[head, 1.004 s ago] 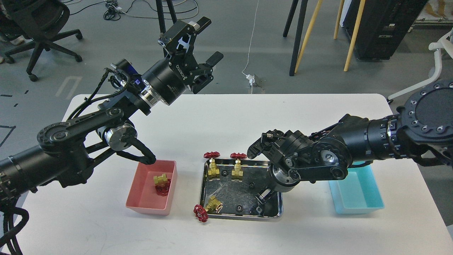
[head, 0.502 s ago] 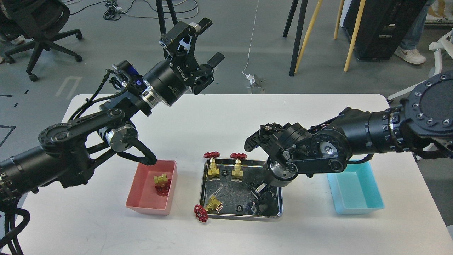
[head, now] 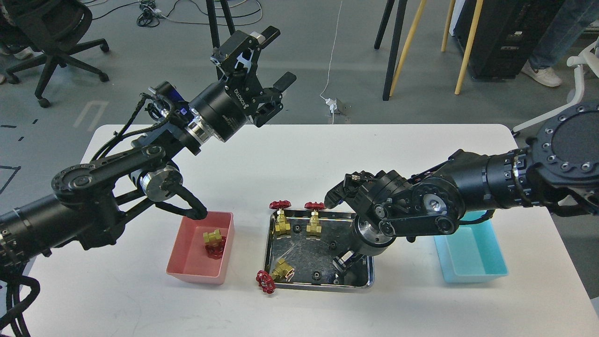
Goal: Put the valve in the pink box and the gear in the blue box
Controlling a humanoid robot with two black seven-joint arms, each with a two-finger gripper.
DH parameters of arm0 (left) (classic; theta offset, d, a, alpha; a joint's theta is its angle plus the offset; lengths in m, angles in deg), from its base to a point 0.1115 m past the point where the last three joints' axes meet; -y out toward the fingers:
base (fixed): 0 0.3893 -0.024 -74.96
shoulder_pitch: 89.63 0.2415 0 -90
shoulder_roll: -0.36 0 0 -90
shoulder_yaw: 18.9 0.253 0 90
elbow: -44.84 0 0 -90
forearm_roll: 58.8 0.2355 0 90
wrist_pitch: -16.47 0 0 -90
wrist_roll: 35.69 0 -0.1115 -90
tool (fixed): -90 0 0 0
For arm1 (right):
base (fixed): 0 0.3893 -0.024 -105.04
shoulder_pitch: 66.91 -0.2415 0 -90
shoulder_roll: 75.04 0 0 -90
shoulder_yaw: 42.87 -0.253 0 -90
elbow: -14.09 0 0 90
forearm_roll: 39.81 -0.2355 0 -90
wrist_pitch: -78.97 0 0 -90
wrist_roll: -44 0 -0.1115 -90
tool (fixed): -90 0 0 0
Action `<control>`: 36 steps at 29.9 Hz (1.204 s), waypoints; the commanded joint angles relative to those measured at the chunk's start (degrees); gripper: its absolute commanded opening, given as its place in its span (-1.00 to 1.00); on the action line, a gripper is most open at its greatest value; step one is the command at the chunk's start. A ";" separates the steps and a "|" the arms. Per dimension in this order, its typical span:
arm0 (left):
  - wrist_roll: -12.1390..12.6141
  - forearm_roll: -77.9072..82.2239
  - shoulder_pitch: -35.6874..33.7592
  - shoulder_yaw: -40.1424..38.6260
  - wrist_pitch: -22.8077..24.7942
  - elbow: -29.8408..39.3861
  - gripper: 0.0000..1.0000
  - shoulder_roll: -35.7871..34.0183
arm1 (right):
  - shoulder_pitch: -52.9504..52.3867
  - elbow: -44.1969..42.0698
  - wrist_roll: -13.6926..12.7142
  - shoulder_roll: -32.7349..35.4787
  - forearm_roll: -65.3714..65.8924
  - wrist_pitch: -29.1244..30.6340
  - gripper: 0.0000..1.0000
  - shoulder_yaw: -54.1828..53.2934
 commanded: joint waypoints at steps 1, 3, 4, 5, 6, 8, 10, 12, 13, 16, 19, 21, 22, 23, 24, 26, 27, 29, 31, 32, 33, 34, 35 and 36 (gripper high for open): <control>0.00 -0.01 0.00 0.00 0.04 -0.40 0.92 0.04 | 0.54 0.00 0.00 0.00 0.01 0.00 0.18 0.13; 0.00 -0.01 0.09 0.00 0.04 -0.49 0.92 0.13 | 0.98 -0.09 0.00 0.00 0.01 0.00 0.17 0.13; 0.00 -0.01 0.09 0.00 0.04 -0.58 0.92 0.04 | 0.98 -0.18 0.09 0.00 0.01 0.00 0.16 0.13; 0.00 -0.01 0.26 0.00 0.04 -0.58 0.92 0.13 | 1.07 -0.18 0.09 0.00 0.01 0.00 0.16 0.13; 0.00 -0.01 0.53 0.00 0.04 -0.58 0.92 0.13 | 1.07 -0.26 0.17 0.00 0.01 0.00 0.14 0.13; 0.00 -0.01 0.62 0.00 0.04 -0.58 0.92 0.13 | 1.16 -0.44 0.26 0.00 0.01 0.00 0.14 0.05; 0.00 -0.01 0.62 0.00 0.04 -0.58 0.92 0.13 | 1.59 -0.79 0.26 0.00 0.01 0.00 0.13 0.04; 0.00 -0.01 0.62 0.00 0.04 -0.58 0.93 0.13 | 1.86 -1.05 0.26 0.00 0.01 0.00 0.13 0.04; 0.00 -0.01 0.62 0.00 0.04 -0.66 0.93 0.13 | 1.86 -1.23 0.26 0.00 0.01 0.00 0.12 0.04; 0.00 -0.01 0.70 0.00 0.04 -0.67 0.93 0.13 | 2.30 -2.02 0.35 0.00 -0.08 0.00 0.12 -0.04; 0.00 -0.01 0.70 0.00 0.04 -0.67 0.93 0.22 | 2.65 -2.64 0.35 0.00 -0.08 0.00 0.12 -0.13; 0.00 -0.01 0.70 0.00 0.04 -0.67 0.93 0.22 | 2.74 -2.90 0.35 0.00 -0.26 0.00 0.12 -0.22; 0.00 -0.01 0.70 0.00 0.04 -0.67 0.93 0.22 | 2.74 -2.90 0.35 0.00 -0.26 0.00 0.12 -0.22; 0.00 -0.01 0.70 0.00 0.04 -0.67 0.93 0.22 | 2.74 -2.90 0.35 0.00 -0.26 0.00 0.12 -0.22; 0.00 -0.01 0.70 0.00 0.04 -0.67 0.93 0.22 | 2.82 -2.90 0.35 0.00 -0.26 0.00 0.11 -0.22; 0.00 -0.01 0.70 0.00 0.04 -0.67 0.93 0.22 | 3.26 -3.34 0.35 0.00 -0.26 0.00 0.10 -0.31; 0.00 -0.01 0.70 0.00 0.04 -0.67 0.93 0.22 | 3.44 -3.52 0.35 0.00 -0.26 0.00 0.10 -0.31; 0.00 -0.01 0.70 0.00 0.04 -0.67 0.93 0.48 | 3.88 -3.69 0.35 0.00 -0.26 0.00 0.09 -0.39; 0.00 -0.01 0.79 0.00 0.04 -0.67 0.93 0.92 | 3.88 -3.69 0.44 0.00 -0.26 0.00 0.09 -0.40; 0.00 -0.01 0.79 0.00 0.04 -0.75 0.93 0.92 | 3.97 -3.69 0.44 0.00 -0.26 0.00 0.08 -0.40; 0.00 0.08 0.97 0.00 0.04 -0.84 0.93 1.01 | 3.97 -3.69 0.44 0.00 -0.26 0.00 0.08 -0.40; 0.00 0.08 1.14 0.00 0.04 -1.10 0.93 1.01 | 3.97 -3.69 0.44 0.00 -0.26 0.00 0.07 -0.40; 0.00 0.08 1.14 0.00 0.04 -1.19 0.93 1.09 | 4.05 -3.69 0.44 0.00 -0.26 0.00 0.07 -0.40; 0.00 0.08 1.23 0.00 0.04 -1.28 0.93 1.09 | 4.23 -3.69 0.53 0.00 -0.26 0.00 0.07 -0.40</control>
